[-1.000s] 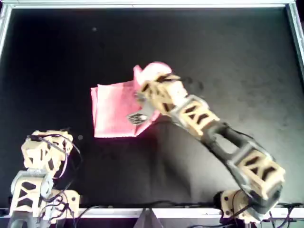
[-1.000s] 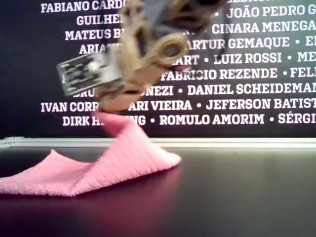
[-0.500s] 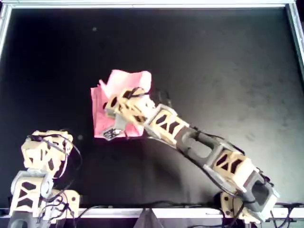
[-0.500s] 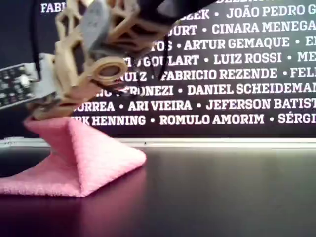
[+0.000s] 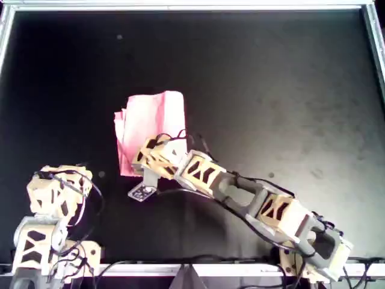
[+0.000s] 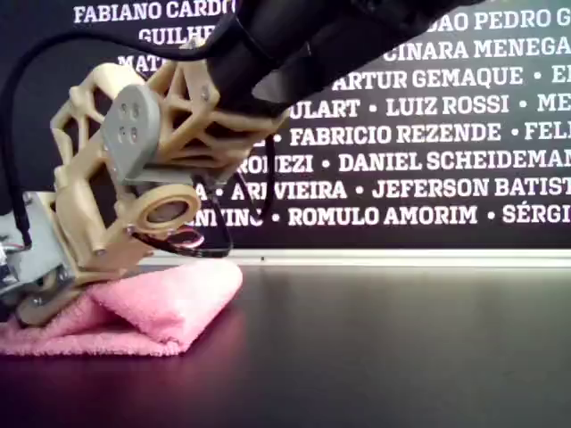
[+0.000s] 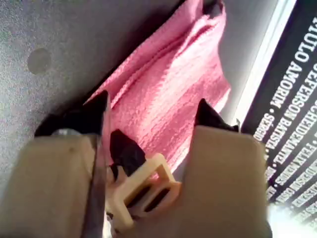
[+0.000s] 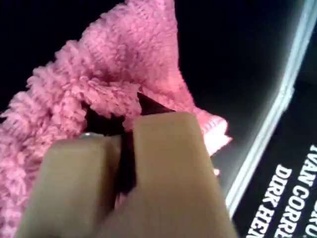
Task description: Fold a cloth
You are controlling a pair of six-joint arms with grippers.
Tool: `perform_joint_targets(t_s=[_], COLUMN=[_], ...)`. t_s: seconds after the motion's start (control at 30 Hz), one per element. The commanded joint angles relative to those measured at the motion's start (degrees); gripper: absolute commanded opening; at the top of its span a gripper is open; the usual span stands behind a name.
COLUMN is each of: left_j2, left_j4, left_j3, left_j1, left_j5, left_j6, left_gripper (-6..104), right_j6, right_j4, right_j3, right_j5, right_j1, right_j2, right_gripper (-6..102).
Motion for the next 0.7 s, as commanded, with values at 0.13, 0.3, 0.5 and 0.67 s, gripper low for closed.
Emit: perform_joint_targets(t_s=[0.13,0.3,0.5,0.67], left_j2=[1.0,1.0,1.0,1.0], left_j4=[-1.0,-1.0,-1.0,-1.0], left_j3=[-0.7,-0.7,-0.7,-0.7], left_j1=[0.7,0.7,0.7,0.7], left_j5=[0.3,0.3,0.3,0.3], left_j6=[0.3,0.3,0.3,0.3], left_gripper=[61,61,61,61], right_j6=[0.00,0.00,-0.70,-0.70], right_j4=[-2.3,-1.0,7.0,13.9], right_j3=[-4.4,-4.2,-3.2,-3.3], right_j5=[-0.4,-0.4,0.5,0.6], right_j1=[0.4,0.2,0.1,-0.5], right_j2=[2.6,4.9,12.8,19.8], right_gripper=[43,52,52,52])
